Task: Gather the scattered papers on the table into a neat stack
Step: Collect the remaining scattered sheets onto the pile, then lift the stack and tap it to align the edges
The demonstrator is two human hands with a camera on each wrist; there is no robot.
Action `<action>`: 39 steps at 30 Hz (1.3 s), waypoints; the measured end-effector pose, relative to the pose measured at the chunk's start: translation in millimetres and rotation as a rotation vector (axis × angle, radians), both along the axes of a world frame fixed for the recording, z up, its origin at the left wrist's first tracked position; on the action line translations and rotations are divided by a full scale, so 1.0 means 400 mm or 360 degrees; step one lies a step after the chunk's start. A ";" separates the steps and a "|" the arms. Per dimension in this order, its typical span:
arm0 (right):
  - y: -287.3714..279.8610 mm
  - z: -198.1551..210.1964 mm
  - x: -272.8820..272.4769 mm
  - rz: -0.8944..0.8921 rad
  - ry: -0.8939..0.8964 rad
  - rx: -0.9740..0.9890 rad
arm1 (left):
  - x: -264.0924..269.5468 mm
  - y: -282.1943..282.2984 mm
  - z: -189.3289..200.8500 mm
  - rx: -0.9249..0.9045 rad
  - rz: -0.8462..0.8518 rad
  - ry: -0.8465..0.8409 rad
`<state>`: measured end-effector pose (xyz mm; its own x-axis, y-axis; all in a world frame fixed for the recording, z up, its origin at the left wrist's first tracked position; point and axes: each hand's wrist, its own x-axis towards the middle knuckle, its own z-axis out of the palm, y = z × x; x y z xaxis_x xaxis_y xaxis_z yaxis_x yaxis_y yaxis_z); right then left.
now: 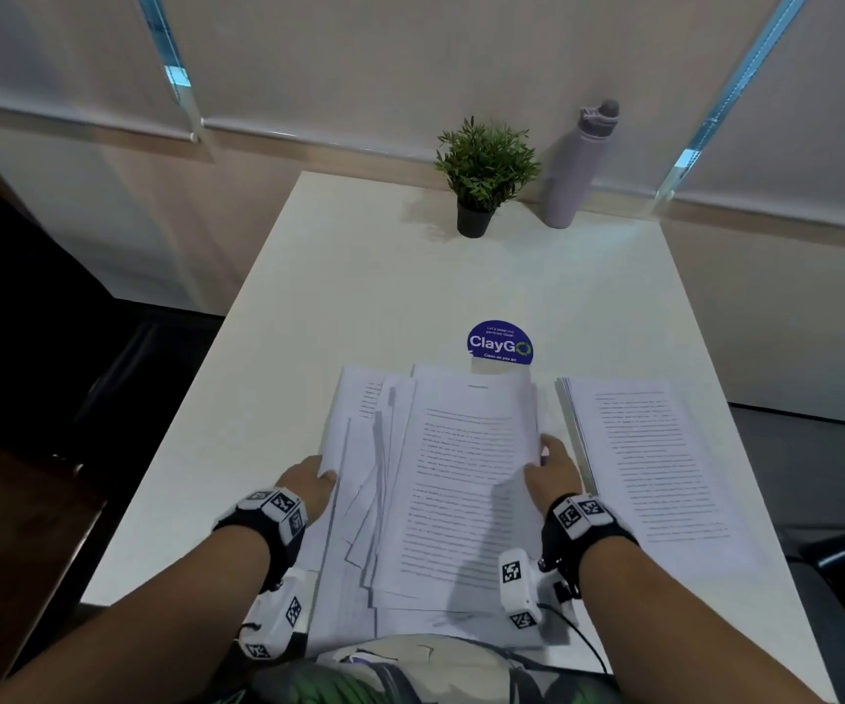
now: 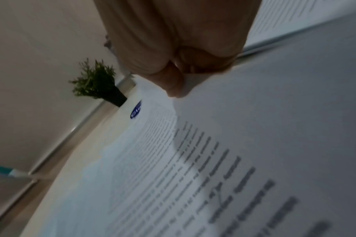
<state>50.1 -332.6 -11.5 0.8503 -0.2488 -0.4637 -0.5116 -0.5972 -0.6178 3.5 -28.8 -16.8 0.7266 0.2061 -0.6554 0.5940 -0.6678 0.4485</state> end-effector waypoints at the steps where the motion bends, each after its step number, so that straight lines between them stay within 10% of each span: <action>1: 0.008 -0.019 -0.011 -0.0017 0.0054 -0.0057 | -0.002 -0.011 0.000 0.0005 -0.0004 0.0023; 16: 0.031 -0.016 -0.024 0.0100 0.0222 0.0477 | -0.006 -0.050 0.110 -0.0589 0.0077 -0.0590; 25: 0.086 0.239 0.035 -0.0149 -0.0772 0.1186 | 0.043 -0.097 0.269 -0.0807 0.0518 -0.0991; 35: 0.088 0.240 -0.008 -0.0161 -0.0766 0.1304 | 0.029 -0.115 0.266 -0.0714 0.0327 -0.1019; 39: 0.088 0.299 0.019 -0.0173 -0.0905 0.1353 | 0.031 -0.135 0.310 -0.0893 0.0636 -0.1157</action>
